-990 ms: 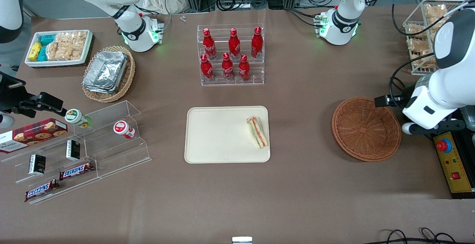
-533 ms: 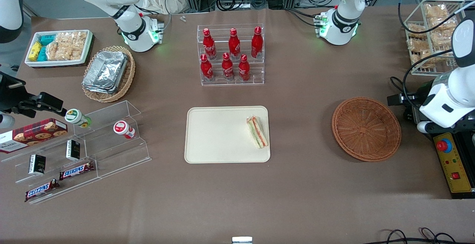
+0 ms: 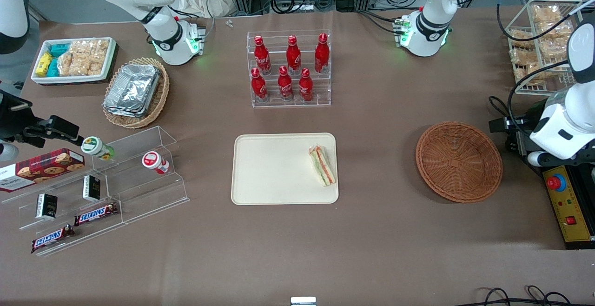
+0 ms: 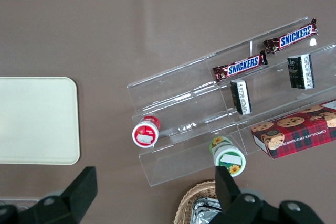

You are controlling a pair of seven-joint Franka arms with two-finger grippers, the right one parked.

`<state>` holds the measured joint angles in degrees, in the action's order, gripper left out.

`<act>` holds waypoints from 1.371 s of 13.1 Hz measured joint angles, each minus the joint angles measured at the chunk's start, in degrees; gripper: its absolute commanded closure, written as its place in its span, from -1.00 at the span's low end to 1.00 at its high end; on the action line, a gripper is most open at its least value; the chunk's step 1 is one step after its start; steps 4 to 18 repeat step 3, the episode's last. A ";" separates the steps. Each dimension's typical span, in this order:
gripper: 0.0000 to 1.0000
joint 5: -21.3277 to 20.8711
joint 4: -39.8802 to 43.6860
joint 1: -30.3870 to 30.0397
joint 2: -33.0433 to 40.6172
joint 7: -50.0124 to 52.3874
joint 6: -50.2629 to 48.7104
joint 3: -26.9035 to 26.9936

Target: Place sandwich from basket to tray

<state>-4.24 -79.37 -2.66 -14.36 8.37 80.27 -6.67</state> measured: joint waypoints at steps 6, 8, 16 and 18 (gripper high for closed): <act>-1.00 0.08 0.12 0.00 -0.03 -0.02 0.35 0.12; -1.00 0.08 0.12 0.00 -0.03 -0.02 0.35 0.12; -1.00 0.08 0.12 0.00 -0.03 -0.02 0.35 0.12; -1.00 0.08 0.12 0.00 -0.03 -0.02 0.35 0.12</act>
